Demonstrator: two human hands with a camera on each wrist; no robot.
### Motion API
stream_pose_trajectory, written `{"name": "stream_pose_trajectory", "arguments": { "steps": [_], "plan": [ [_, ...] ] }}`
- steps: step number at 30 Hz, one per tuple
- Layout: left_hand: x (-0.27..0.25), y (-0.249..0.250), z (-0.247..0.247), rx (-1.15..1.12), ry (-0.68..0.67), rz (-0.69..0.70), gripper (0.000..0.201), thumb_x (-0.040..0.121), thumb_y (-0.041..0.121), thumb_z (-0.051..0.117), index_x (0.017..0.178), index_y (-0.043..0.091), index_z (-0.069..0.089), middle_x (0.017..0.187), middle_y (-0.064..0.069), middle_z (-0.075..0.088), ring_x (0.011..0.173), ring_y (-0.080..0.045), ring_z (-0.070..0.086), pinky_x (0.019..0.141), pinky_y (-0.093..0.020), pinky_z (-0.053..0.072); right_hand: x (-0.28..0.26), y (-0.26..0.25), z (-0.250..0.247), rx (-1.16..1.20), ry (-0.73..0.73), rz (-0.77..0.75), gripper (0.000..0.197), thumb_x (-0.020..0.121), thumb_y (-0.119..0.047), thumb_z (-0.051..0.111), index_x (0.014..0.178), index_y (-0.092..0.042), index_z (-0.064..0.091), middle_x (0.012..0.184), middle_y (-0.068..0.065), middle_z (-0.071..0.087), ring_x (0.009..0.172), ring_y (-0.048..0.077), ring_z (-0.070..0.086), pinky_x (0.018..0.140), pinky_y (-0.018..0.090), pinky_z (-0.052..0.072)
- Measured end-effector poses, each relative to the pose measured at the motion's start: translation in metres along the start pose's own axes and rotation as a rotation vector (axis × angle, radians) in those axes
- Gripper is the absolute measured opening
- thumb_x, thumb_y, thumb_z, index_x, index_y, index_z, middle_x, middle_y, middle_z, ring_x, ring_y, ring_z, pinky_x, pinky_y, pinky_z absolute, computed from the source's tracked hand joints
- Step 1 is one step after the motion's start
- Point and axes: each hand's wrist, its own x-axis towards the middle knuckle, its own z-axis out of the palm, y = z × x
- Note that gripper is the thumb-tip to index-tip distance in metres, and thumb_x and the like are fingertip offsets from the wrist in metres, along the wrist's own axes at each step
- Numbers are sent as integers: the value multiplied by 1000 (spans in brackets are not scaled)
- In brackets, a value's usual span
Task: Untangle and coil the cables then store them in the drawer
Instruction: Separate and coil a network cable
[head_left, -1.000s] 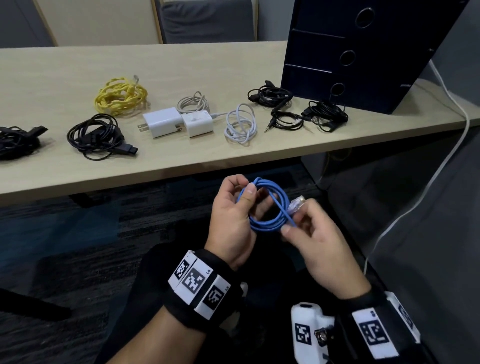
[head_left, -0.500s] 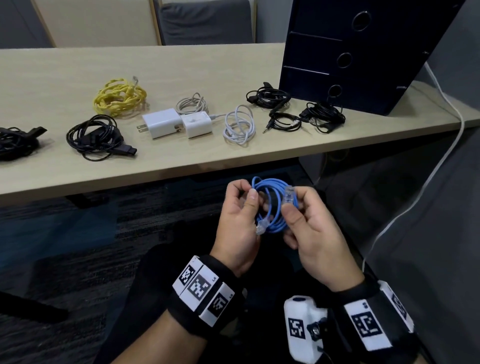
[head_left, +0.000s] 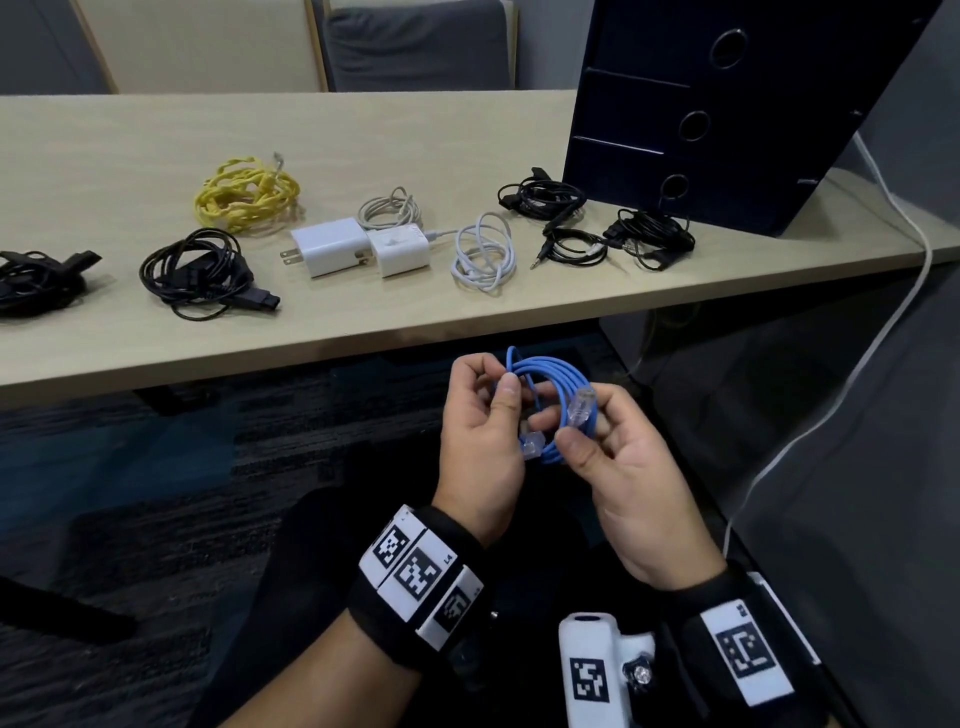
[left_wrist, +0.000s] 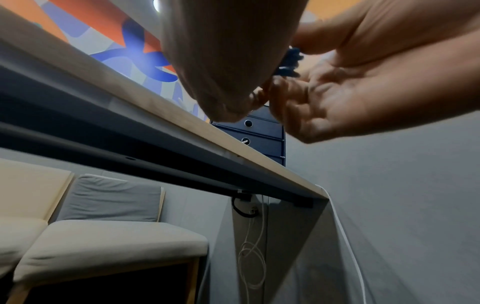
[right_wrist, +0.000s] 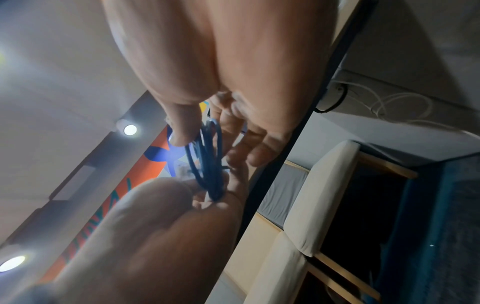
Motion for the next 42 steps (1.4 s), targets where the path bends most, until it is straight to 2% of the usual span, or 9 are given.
{"name": "stream_pose_trajectory", "arguments": {
  "steps": [7, 11, 14, 20, 25, 30, 34, 38, 42],
  "plan": [
    [-3, 3, 5, 73, 46, 131, 22, 98, -8, 38, 91, 12, 41, 71, -3, 49, 59, -4, 52, 58, -17, 48, 0, -2, 3, 231, -29, 77, 65, 67, -31, 87, 118, -8, 54, 114, 9, 69, 112, 19, 63, 89, 24, 50],
    [-4, 0, 8, 89, 42, 169, 19, 96, -3, 41, 92, 16, 41, 65, 9, 49, 57, -4, 46, 61, -23, 51, 0, -5, 6, 229, 21, 108, 58, 71, -10, 76, 123, -6, 49, 99, 5, 69, 99, 17, 64, 80, 22, 53],
    [-3, 0, 9, 102, 50, 157, 20, 97, -3, 40, 92, 17, 40, 61, 0, 44, 52, -5, 43, 60, -23, 51, 0, -3, 9, 181, 52, 106, 55, 75, -8, 69, 125, -6, 47, 100, 4, 69, 95, 18, 66, 78, 25, 53],
    [-3, -5, 2, 88, -23, 101, 10, 92, 10, 43, 93, 19, 39, 61, 6, 51, 56, -12, 47, 56, -26, 46, 1, -8, 4, 18, 66, 55, 36, 77, 5, 70, 105, -13, 55, 81, -5, 65, 64, 8, 61, 51, 18, 45],
    [-2, -1, 1, 146, -7, 46, 22, 98, -5, 40, 88, 14, 38, 63, 16, 48, 57, -3, 42, 55, -17, 41, -4, -6, 10, -258, 59, -39, 40, 79, 4, 67, 102, -28, 58, 87, -8, 69, 81, 7, 67, 70, 21, 52],
    [-9, 1, 2, 201, -5, -7, 15, 95, 9, 52, 95, 25, 53, 103, -13, 50, 75, -17, 57, 73, -33, 57, -5, -4, 13, -279, 123, -65, 40, 79, 4, 66, 102, -28, 59, 85, -5, 71, 81, 10, 69, 75, 28, 54],
    [-6, 6, 2, 275, 34, 73, 22, 97, 0, 47, 92, 20, 56, 113, 0, 39, 75, -4, 58, 70, -15, 49, -2, -6, 14, -175, 127, -42, 39, 81, 7, 63, 101, -26, 59, 81, 0, 70, 68, 12, 63, 63, 27, 50],
    [-10, 6, 0, 565, -39, 170, 11, 95, 34, 42, 102, 35, 51, 116, 8, 50, 109, 2, 51, 91, -15, 42, 0, -5, 15, -145, 148, -56, 41, 84, 16, 60, 103, -21, 58, 79, -3, 71, 74, 8, 65, 67, 20, 52],
    [-14, 1, -7, 644, -232, 35, 72, 81, 77, 29, 137, 33, 37, 145, 8, 38, 133, 1, 35, 113, -33, 31, -1, -9, 17, -237, 163, -113, 39, 84, 5, 68, 109, -24, 60, 92, -5, 75, 88, 6, 71, 79, 19, 53]
  ]
}}
